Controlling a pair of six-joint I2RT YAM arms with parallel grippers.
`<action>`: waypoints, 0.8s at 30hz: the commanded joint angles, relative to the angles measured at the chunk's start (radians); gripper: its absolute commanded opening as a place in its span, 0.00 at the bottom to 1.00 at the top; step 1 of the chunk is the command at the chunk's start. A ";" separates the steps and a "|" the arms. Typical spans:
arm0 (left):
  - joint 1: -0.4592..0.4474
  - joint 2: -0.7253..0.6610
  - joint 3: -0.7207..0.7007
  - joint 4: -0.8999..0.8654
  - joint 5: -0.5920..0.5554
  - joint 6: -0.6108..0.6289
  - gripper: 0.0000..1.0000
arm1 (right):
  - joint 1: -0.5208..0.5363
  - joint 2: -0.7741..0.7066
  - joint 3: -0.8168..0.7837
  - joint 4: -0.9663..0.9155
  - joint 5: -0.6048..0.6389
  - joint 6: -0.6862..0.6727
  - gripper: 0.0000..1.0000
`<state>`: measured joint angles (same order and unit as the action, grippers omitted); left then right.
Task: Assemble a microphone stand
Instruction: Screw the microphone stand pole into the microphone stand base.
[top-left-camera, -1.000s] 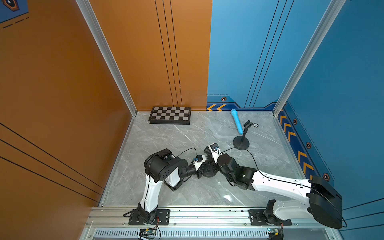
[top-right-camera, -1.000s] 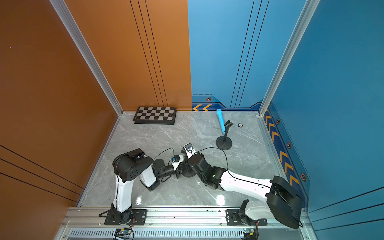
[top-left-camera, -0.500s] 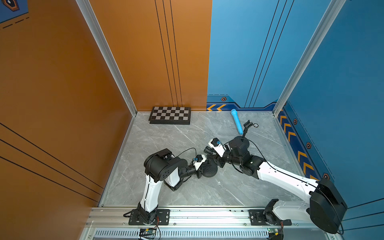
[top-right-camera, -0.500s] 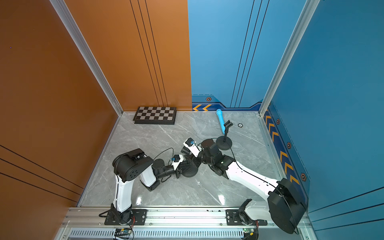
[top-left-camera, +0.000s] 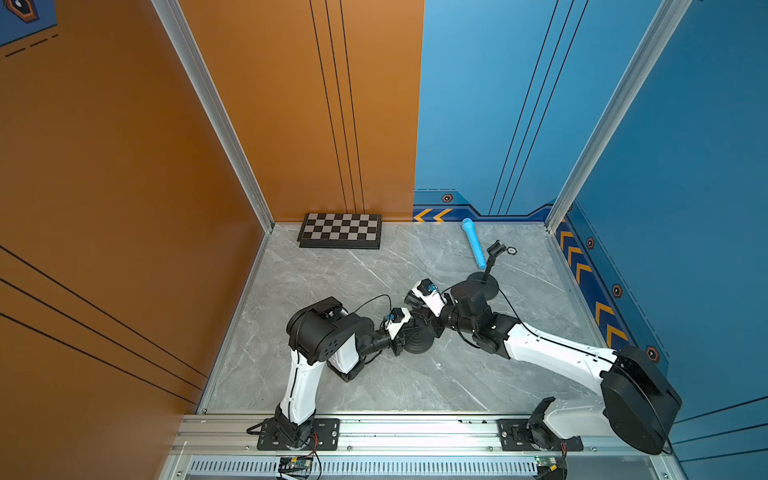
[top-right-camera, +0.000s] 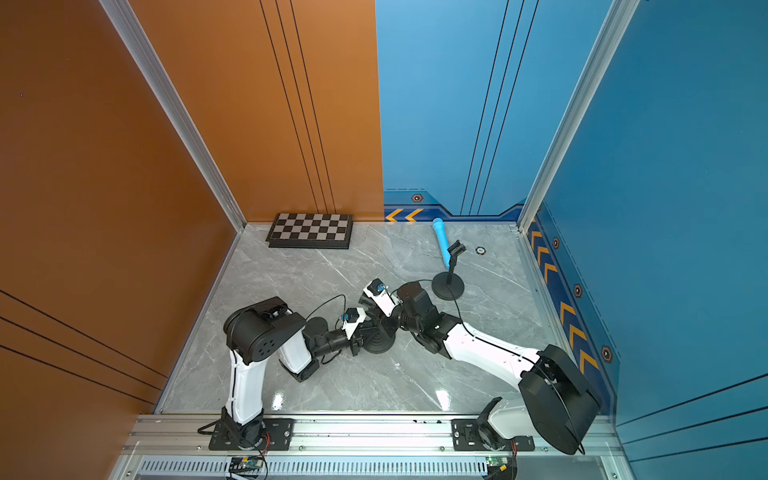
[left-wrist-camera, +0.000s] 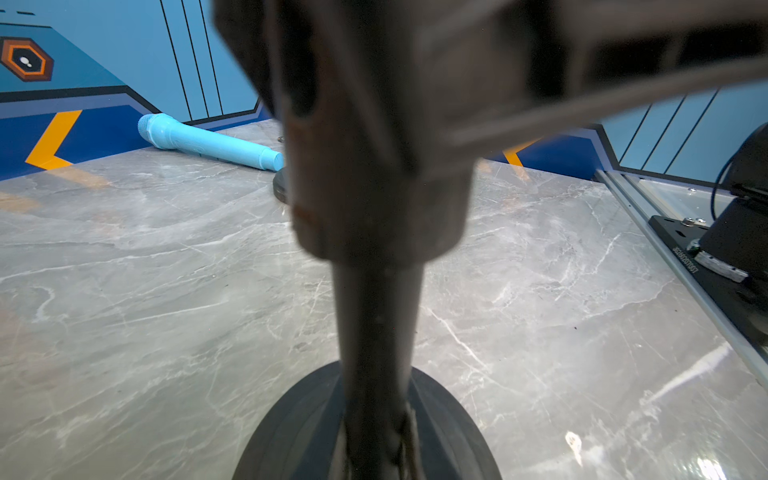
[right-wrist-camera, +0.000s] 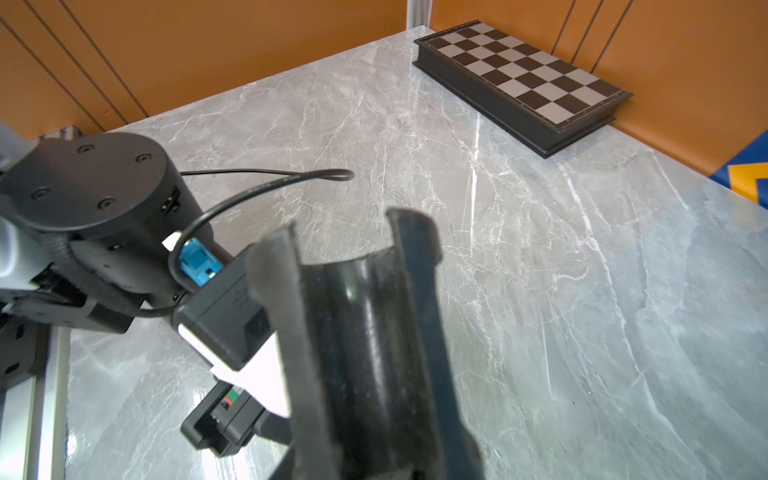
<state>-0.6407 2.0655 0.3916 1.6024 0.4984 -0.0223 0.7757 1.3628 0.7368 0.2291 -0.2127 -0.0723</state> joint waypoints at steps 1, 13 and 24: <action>0.016 0.023 -0.038 -0.192 -0.046 0.007 0.24 | 0.076 -0.022 -0.056 0.099 0.329 0.089 0.00; 0.017 0.042 -0.018 -0.192 -0.047 -0.030 0.29 | 0.324 0.069 -0.058 0.080 1.002 0.375 0.00; 0.018 0.056 -0.016 -0.191 -0.057 -0.023 0.28 | 0.251 0.060 0.005 0.013 0.615 0.244 0.22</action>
<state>-0.6346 2.0705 0.3832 1.5669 0.4862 -0.0277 1.0679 1.4506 0.7311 0.3458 0.5568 0.2337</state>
